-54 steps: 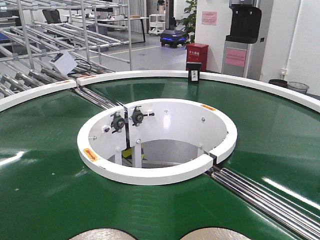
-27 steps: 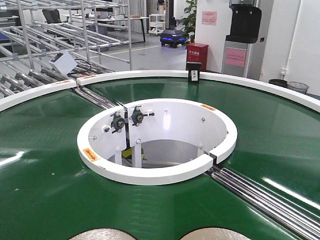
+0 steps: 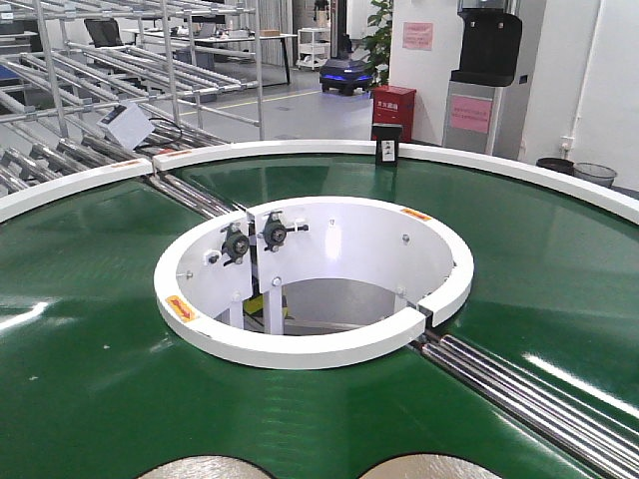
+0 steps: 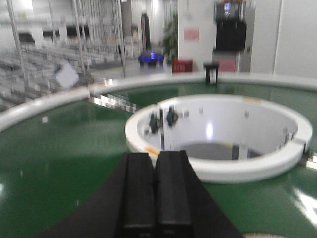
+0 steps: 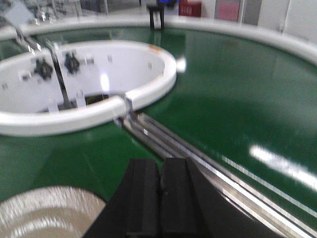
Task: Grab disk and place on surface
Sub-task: 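Move both grippers down toward the rims of the two cream plates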
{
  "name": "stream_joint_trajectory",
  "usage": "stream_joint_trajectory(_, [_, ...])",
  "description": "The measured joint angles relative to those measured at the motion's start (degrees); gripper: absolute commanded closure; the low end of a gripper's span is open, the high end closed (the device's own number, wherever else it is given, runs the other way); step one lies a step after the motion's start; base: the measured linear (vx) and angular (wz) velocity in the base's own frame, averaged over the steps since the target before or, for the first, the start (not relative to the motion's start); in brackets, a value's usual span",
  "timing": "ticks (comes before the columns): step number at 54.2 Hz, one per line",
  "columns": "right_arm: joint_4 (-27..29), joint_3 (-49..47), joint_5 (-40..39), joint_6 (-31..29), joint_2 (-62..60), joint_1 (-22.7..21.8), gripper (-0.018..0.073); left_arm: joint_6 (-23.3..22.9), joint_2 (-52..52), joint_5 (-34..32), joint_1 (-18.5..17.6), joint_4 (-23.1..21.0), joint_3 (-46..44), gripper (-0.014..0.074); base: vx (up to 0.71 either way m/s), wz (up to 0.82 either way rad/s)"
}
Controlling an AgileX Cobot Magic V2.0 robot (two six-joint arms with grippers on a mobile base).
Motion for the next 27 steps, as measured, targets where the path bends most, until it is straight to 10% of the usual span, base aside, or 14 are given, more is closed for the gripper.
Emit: stream_joint_trajectory(27, [0.53, 0.00, 0.82, 0.00, 7.81, 0.00, 0.0196, 0.00, 19.08, 1.50, 0.00, 0.00, 0.00, 0.0070, 0.00, 0.00])
